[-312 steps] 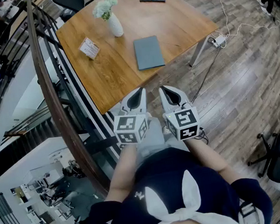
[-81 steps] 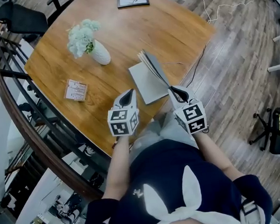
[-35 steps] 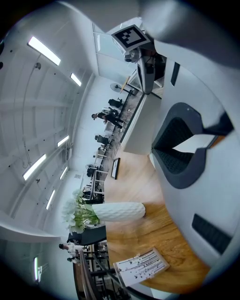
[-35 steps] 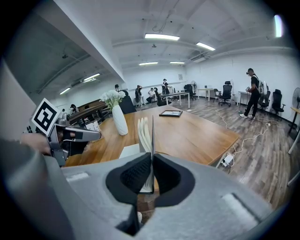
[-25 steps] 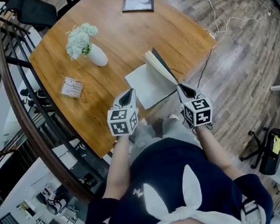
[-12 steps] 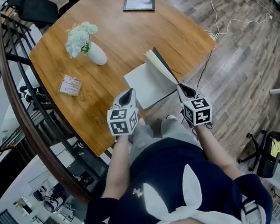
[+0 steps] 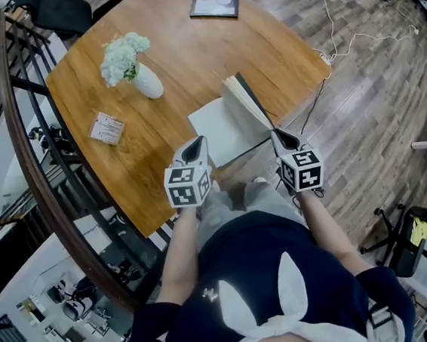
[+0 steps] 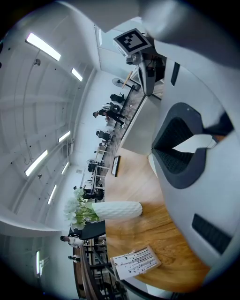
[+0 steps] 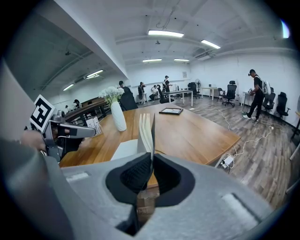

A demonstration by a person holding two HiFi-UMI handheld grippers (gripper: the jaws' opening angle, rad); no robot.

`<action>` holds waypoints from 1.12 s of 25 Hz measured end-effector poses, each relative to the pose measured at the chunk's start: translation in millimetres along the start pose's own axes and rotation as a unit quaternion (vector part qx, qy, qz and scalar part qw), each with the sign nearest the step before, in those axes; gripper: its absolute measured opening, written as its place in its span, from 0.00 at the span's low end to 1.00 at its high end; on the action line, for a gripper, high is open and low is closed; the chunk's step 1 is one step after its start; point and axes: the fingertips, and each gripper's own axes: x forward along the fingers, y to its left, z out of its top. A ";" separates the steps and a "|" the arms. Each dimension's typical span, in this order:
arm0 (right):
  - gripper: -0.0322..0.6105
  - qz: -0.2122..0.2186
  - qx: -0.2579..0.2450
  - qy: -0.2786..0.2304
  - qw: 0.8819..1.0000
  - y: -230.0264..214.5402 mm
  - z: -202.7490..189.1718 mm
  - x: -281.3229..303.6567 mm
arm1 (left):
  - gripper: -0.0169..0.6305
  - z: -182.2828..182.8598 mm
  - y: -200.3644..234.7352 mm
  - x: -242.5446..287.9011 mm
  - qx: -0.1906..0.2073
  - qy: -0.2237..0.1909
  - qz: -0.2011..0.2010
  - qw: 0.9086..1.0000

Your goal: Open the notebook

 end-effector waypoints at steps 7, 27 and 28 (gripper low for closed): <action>0.09 0.000 0.004 0.000 1.000 -6.8 -2.3 -1.3 | 0.05 -0.4 -4.0 -2.0 0.002 0.001 0.005 1.000; 0.09 -0.010 0.018 0.008 1.000 -33.6 -13.8 2.5 | 0.05 -1.0 -12.7 0.1 0.007 0.005 0.014 1.000; 0.09 -0.011 0.019 0.009 1.000 -35.0 -14.1 2.8 | 0.05 -0.8 -12.7 -0.1 0.006 0.005 0.014 1.000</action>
